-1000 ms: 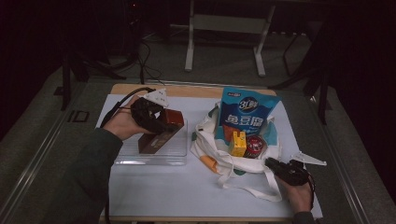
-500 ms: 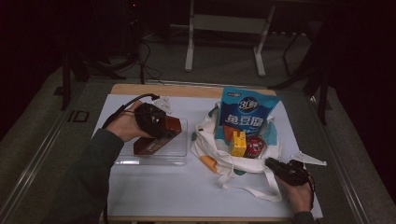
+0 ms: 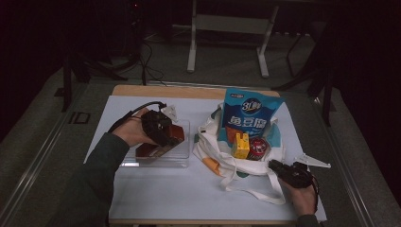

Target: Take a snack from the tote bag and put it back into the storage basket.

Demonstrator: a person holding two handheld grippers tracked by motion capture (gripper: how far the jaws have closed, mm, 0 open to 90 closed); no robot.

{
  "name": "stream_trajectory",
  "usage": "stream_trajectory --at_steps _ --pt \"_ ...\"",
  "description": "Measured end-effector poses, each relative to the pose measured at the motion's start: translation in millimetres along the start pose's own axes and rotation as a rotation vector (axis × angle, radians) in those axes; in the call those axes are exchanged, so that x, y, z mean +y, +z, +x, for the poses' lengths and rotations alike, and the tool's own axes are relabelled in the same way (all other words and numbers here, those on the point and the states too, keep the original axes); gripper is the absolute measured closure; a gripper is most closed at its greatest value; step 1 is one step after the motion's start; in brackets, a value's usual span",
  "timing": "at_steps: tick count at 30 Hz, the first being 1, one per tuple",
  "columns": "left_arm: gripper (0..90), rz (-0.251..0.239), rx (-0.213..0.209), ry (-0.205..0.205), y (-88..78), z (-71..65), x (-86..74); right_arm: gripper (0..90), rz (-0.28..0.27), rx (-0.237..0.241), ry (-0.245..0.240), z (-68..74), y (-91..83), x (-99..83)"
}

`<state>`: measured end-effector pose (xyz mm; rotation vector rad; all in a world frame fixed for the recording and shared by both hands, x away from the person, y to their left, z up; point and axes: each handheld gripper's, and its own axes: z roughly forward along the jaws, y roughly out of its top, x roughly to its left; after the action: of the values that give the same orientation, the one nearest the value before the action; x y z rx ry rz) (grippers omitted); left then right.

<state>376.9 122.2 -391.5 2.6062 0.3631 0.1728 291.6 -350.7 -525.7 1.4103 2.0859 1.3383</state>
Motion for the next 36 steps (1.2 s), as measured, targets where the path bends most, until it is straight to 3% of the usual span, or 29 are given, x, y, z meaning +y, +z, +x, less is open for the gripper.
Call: stream_trajectory --at_steps 11,22,36 --pt "41.5 0.022 -0.044 0.035 10.0 -6.1 6.9 75.9 0.0 -0.002 0.0 0.2 -0.1 0.2" --pt "38.8 0.015 -0.072 -0.009 16.9 -4.4 7.0 75.5 0.0 -0.004 0.001 0.3 -0.2 0.4" --pt "37.0 0.034 -0.097 -0.025 25.6 -4.1 6.5 75.2 0.0 -0.004 0.002 0.3 -0.4 0.4"
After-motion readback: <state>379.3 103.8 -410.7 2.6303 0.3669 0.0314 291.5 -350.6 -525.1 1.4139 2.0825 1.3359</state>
